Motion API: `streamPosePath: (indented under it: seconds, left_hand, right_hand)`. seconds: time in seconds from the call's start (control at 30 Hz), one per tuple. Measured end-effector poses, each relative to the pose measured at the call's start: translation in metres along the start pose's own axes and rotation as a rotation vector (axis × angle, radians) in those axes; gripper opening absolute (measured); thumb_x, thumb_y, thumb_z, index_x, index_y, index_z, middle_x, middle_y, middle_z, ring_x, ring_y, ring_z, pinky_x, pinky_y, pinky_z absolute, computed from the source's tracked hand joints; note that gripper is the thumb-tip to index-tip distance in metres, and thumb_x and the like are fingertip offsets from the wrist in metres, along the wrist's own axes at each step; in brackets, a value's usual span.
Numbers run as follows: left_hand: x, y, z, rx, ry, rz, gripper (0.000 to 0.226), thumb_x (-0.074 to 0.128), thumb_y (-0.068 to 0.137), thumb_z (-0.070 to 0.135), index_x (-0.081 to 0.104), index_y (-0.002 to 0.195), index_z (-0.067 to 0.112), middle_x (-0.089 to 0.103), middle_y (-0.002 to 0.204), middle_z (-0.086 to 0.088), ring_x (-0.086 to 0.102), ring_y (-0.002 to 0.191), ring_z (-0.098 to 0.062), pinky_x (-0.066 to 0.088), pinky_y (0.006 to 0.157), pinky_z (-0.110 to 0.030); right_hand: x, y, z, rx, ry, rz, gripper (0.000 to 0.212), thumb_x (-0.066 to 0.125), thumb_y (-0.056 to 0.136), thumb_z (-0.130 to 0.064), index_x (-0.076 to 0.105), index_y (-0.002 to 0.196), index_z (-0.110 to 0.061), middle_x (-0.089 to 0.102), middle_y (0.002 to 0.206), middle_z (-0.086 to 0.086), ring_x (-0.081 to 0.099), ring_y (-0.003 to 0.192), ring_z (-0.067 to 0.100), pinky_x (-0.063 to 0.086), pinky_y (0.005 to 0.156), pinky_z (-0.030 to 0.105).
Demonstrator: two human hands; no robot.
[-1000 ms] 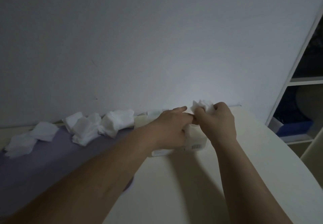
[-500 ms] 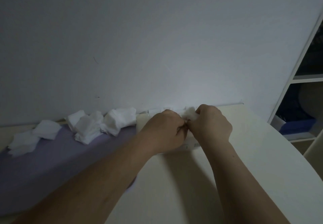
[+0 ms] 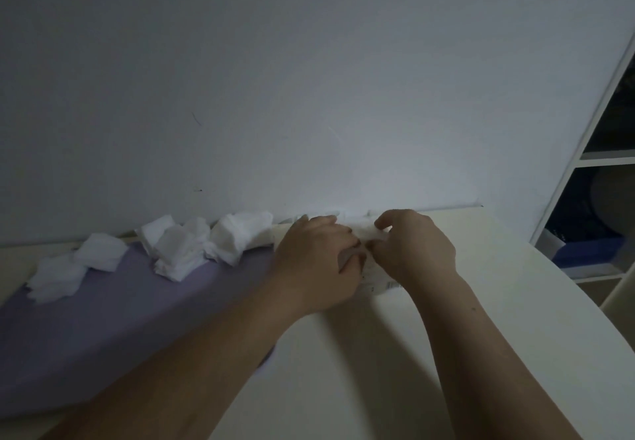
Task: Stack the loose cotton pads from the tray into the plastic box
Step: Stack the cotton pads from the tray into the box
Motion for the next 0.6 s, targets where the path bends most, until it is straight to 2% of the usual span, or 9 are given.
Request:
streamPosePath:
  seconds: [0.1,0.2,0.3,0.37,0.43,0.5,0.6]
  left_hand:
    - [0.002,-0.012,-0.004,-0.006,-0.058,-0.085,0.031,0.047,0.099,0.031,0.074,0.106,0.017,0.072,0.115,0.001,0.059,0.117,-0.021,0.037,0.109,-0.040]
    - [0.002,-0.016,-0.005,-0.008,-0.122,-0.149,0.035,0.042,0.102,0.030,0.070,0.120,0.019,0.065,0.133,0.002,0.048,0.137,-0.020,0.028,0.121,-0.046]
    - [-0.014,-0.023,-0.008,-0.084,-0.238,-0.057,0.032,0.051,0.101,0.022,0.068,0.128,0.015,0.058,0.147,-0.002,0.041,0.142,-0.014,0.026,0.124,-0.041]
    - [-0.029,-0.033,-0.025,-0.162,-0.251,0.017,0.038,0.051,0.099,0.022,0.066,0.133,0.015,0.052,0.153,-0.002,0.039,0.145,-0.013,0.028,0.124,-0.037]
    - [-0.046,-0.046,-0.051,-0.252,-0.220,0.074,0.042,0.050,0.095,0.019,0.066,0.133,0.013,0.052,0.153,-0.004,0.041,0.145,-0.017,0.032,0.123,-0.035]
    - [-0.063,-0.058,-0.083,-0.361,-0.138,0.134,0.039,0.055,0.092,0.015,0.069,0.128,0.011,0.054,0.150,-0.007,0.045,0.143,-0.023,0.029,0.121,-0.030]
    - [-0.088,-0.088,-0.131,-0.531,-0.020,0.127,0.037,0.063,0.090,0.007,0.068,0.126,0.010,0.056,0.148,-0.008,0.048,0.139,-0.027,0.026,0.113,-0.024]
  right_hand:
    - [0.005,0.000,-0.003,-0.006,-0.068,-0.004,0.014,0.066,0.088,-0.025,0.075,0.098,-0.026,0.072,0.100,0.000,0.066,0.098,0.027,0.051,0.075,0.031]
    - [0.006,-0.003,-0.008,-0.072,-0.116,0.050,0.019,0.058,0.091,-0.030,0.076,0.093,-0.024,0.069,0.096,0.002,0.063,0.098,0.030,0.048,0.076,0.032]
    - [-0.002,-0.007,-0.012,-0.119,-0.060,0.258,0.022,0.060,0.092,-0.029,0.075,0.104,-0.020,0.061,0.106,0.007,0.060,0.099,0.033,0.045,0.073,0.036]
    - [-0.004,-0.015,-0.026,-0.229,0.043,0.426,0.021,0.065,0.090,-0.025,0.077,0.104,-0.017,0.061,0.100,0.008,0.062,0.090,0.034,0.048,0.067,0.036]
    - [-0.001,-0.034,-0.052,-0.398,0.133,0.508,0.017,0.065,0.088,-0.021,0.078,0.099,-0.015,0.062,0.093,0.007,0.062,0.081,0.031,0.049,0.061,0.035]
    - [0.013,-0.056,-0.077,-0.552,0.199,0.435,0.018,0.063,0.089,-0.023,0.077,0.097,-0.016,0.062,0.093,0.004,0.062,0.081,0.028,0.051,0.061,0.036]
    - [0.045,-0.090,-0.110,-0.704,0.357,0.134,0.027,0.059,0.090,-0.032,0.074,0.110,-0.021,0.063,0.107,0.000,0.066,0.095,0.025,0.056,0.071,0.038]
Point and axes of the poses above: each hand's wrist, its own y-axis towards the middle knuckle, its own x-axis out of the palm, z = x × y, the point moved 4 cm from there along y, towards the middle knuckle
